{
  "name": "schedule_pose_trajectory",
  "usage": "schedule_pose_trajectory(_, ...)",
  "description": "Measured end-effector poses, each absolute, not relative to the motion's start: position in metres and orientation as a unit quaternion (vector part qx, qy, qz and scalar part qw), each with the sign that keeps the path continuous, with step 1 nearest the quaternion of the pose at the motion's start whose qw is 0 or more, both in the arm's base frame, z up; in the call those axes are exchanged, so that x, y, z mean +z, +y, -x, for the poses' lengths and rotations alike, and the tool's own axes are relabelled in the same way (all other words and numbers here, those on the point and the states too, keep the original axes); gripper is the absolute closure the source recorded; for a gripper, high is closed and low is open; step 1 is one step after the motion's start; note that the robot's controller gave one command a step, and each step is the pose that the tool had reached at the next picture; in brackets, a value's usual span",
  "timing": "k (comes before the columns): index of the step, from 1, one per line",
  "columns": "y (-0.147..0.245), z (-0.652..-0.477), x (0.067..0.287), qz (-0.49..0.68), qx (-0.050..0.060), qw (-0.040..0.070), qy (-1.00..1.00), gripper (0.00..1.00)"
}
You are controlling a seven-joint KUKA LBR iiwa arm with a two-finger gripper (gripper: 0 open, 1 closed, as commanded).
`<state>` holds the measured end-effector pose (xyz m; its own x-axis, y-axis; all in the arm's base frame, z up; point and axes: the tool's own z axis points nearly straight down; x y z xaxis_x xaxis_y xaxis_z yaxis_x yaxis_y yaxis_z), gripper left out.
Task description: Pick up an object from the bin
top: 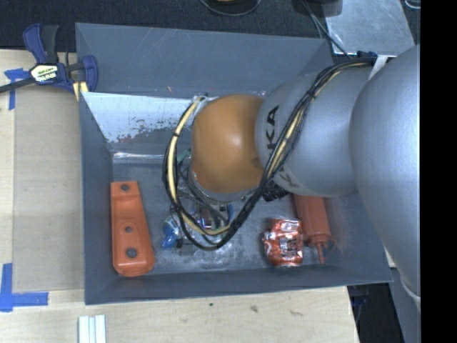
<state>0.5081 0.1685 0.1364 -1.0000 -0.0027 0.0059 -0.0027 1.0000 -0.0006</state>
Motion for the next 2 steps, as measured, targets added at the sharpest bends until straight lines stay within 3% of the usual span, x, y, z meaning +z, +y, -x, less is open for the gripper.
schedule_pose_trajectory(1,0.168,-0.51,0.141,0.0,-0.001,-0.001,-1.0,0.0)
schedule_pose_trajectory(2,0.173,-0.524,0.08,-0.097,0.0,0.004,-0.995,0.0)
